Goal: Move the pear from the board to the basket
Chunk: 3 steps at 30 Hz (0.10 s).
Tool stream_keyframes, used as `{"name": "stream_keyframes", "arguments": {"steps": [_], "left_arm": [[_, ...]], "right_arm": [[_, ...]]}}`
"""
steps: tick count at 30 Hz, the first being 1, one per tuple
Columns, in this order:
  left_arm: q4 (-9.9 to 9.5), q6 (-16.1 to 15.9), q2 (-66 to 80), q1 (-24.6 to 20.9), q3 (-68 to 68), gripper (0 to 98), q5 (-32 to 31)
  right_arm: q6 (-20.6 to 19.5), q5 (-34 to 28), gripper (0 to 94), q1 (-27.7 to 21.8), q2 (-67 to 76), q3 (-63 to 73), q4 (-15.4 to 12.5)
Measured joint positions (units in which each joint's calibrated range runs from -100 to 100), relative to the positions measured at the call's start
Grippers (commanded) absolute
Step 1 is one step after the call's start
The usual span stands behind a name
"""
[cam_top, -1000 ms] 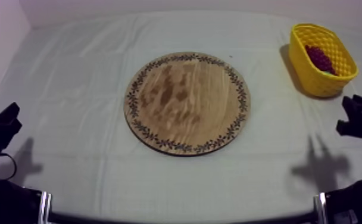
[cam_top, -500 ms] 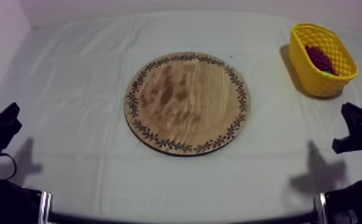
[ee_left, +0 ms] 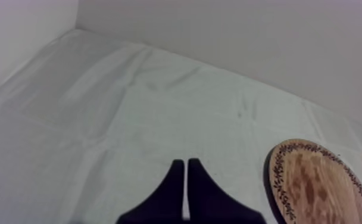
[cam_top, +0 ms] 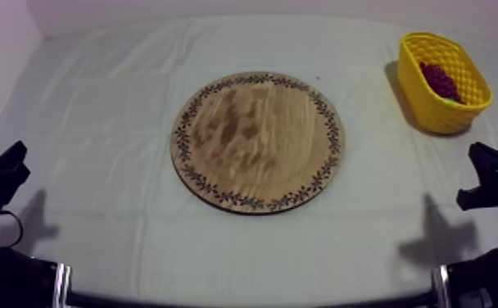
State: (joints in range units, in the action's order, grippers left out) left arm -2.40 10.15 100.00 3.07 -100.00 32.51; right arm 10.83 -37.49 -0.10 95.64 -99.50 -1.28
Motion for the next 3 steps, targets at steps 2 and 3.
{"name": "stream_keyframes", "arguments": {"steps": [2, 3], "left_arm": [[0.00, 0.00, 0.00, 0.00, 0.00, 0.1, 0.00], [0.00, 0.00, 0.00, 0.00, 0.00, 0.1, 0.00]], "right_arm": [[-0.03, 0.00, 0.5, 0.00, 0.00, 0.00, -0.02], [-0.03, 0.00, 0.5, 0.00, 0.00, 0.00, -0.02]]}}
